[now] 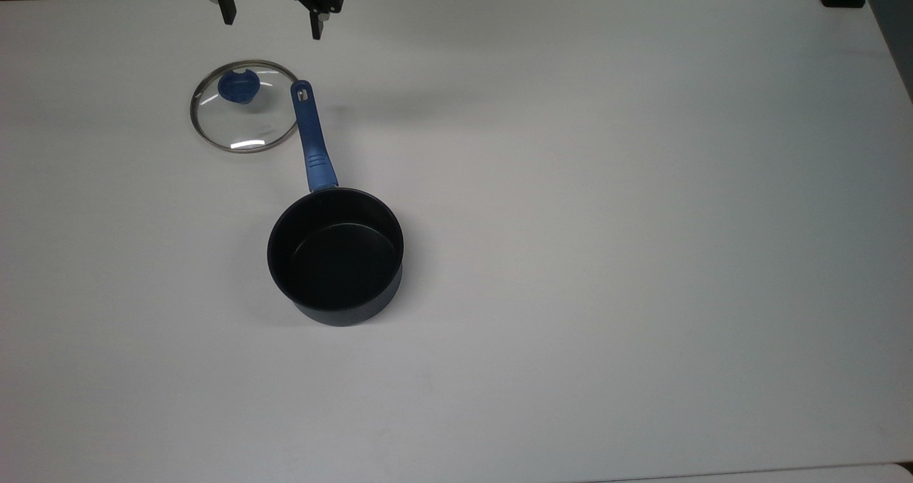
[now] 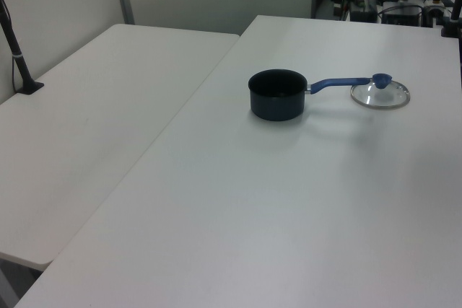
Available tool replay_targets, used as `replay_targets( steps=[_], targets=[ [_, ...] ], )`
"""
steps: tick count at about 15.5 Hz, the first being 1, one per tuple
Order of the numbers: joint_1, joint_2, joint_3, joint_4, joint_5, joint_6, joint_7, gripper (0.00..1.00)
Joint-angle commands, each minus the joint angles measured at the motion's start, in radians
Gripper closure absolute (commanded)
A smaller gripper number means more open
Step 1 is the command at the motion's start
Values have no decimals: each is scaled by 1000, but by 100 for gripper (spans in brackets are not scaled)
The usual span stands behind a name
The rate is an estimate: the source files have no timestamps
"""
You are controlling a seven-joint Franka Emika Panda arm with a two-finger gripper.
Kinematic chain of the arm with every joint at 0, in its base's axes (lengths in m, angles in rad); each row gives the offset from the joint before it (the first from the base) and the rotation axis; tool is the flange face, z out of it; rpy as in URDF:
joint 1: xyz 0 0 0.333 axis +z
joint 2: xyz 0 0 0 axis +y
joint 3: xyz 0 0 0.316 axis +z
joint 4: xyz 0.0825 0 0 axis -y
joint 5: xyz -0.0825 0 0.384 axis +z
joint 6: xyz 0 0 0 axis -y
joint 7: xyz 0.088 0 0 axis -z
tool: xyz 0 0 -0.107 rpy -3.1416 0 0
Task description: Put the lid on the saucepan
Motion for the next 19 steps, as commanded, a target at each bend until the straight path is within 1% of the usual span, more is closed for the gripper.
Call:
replay_targets(
  steps=[1, 10, 12, 14, 16, 17, 19],
  targets=[
    [7, -4, -8, 4, 19, 11, -13, 0],
    [7, -6, -10, 2, 19, 6, -15, 0],
    [1, -7, -11, 1, 15, 0, -36, 0],
    [-1, -9, -30, -5, 9, -3, -99, 0],
    [-5, -7, -33, -43, -6, -18, -230, 0],
    [-13, -4, -40, -59, -27, -20, -292, 0],
    [-33, -4, -70, -109, -55, -15, -389, 0]
  ],
)
